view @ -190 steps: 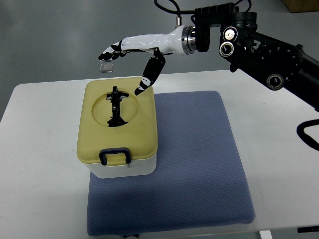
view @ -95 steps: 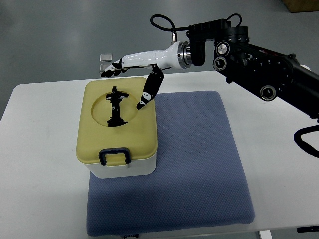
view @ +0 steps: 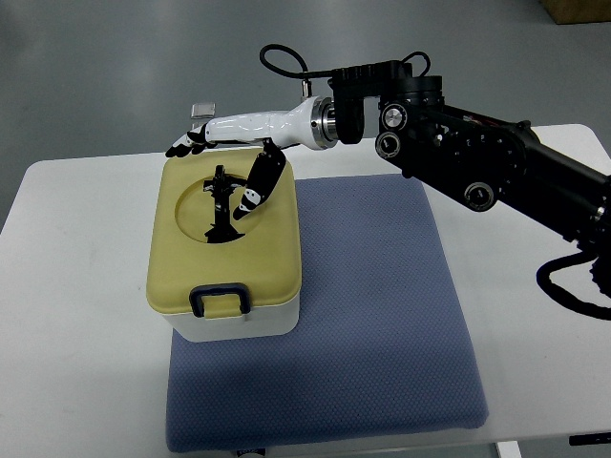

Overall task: Open white storage box with right hand
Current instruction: 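Close the right hand fingers around the black lid handle and lift, then lift the yellow lid off the box and carry it away from the box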

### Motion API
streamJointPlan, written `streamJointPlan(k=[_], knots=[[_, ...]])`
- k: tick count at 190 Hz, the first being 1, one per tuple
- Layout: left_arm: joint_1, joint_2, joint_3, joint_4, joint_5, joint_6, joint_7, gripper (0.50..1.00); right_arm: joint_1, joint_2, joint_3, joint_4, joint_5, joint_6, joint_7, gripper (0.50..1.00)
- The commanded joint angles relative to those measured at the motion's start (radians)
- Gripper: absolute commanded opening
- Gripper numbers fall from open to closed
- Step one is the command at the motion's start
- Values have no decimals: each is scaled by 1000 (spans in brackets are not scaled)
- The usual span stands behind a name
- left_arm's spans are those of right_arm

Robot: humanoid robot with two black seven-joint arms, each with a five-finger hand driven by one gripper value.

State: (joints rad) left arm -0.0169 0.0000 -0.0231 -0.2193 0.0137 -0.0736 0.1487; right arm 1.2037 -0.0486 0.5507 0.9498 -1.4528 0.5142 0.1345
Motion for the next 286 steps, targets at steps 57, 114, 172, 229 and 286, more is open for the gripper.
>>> streamJointPlan(k=[57,114,172,229,286], knots=[[0,0,0,3,0,0,0,1000,-10,21,0,-6,0,-31,-4,836],[0,0,0,5,0,0,0,1000,-33,24,2,-8,0,-51,-4,703],[0,0,0,3,0,0,0,1000,-30,22,5,-6,2,-54,-4,500],[0,0,0,5,0,0,0,1000,31,-2,34,9,23,-45,-6,500],[0,0,2,1,0,0,0,1000,94,-123,176,23,72,97,-4,500]])
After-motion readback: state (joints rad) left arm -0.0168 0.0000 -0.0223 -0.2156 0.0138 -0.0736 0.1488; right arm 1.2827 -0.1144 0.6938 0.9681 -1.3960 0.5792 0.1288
